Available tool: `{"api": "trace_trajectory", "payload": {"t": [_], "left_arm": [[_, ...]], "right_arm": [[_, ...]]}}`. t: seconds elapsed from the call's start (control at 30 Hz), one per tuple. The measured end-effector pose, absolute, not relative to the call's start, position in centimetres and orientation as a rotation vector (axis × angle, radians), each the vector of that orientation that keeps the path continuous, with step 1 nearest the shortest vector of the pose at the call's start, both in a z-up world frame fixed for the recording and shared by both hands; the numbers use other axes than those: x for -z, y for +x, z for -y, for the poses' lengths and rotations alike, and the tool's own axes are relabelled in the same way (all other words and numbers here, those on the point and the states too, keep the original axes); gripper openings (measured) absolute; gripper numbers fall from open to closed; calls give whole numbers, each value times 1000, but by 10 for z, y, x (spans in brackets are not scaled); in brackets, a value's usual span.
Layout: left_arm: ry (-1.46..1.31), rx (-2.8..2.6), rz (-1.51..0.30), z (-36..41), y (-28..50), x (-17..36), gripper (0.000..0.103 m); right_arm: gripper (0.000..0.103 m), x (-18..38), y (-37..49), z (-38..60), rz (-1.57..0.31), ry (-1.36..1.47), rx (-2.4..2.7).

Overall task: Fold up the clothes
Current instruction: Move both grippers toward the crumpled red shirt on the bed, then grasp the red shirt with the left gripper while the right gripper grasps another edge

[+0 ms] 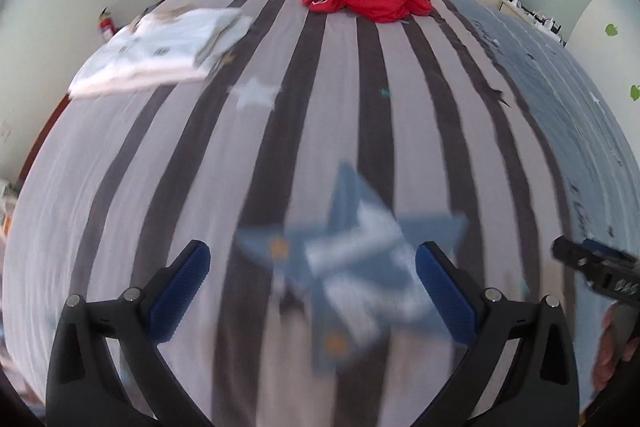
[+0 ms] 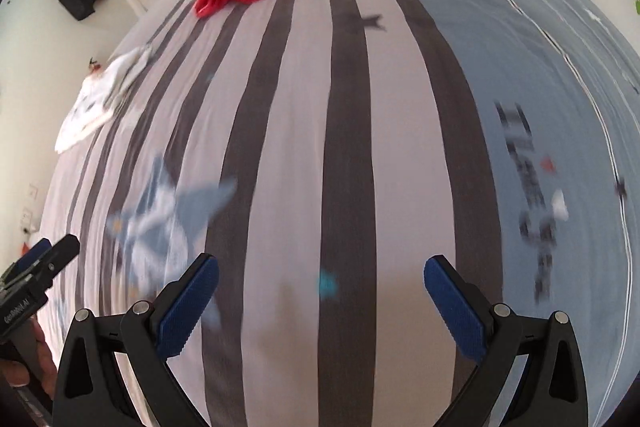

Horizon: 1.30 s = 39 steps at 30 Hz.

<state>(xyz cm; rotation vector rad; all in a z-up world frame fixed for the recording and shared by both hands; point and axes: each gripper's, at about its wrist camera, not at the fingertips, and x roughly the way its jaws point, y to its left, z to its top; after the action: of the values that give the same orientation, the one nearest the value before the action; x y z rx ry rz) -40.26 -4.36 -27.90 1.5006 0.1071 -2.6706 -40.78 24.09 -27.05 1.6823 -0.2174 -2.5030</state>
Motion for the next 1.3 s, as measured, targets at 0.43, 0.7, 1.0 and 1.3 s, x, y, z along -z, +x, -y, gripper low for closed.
{"api": "trace_trajectory", "payload": {"t": [0.43, 0.7, 1.0, 1.3], "left_arm": [[1390, 2830, 87, 82, -702, 322, 97], [1387, 2769, 199, 76, -820, 335, 88], [1548, 2782, 25, 78, -876, 355, 24], [1523, 3063, 26, 69, -755, 326, 11]], "right_arm": [[101, 285, -658, -173, 292, 1496, 2632], [101, 292, -743, -177, 295, 1479, 2656], [101, 310, -764, -227, 208, 1527, 2670], [101, 311, -752, -243, 278, 1500, 2631]]}}
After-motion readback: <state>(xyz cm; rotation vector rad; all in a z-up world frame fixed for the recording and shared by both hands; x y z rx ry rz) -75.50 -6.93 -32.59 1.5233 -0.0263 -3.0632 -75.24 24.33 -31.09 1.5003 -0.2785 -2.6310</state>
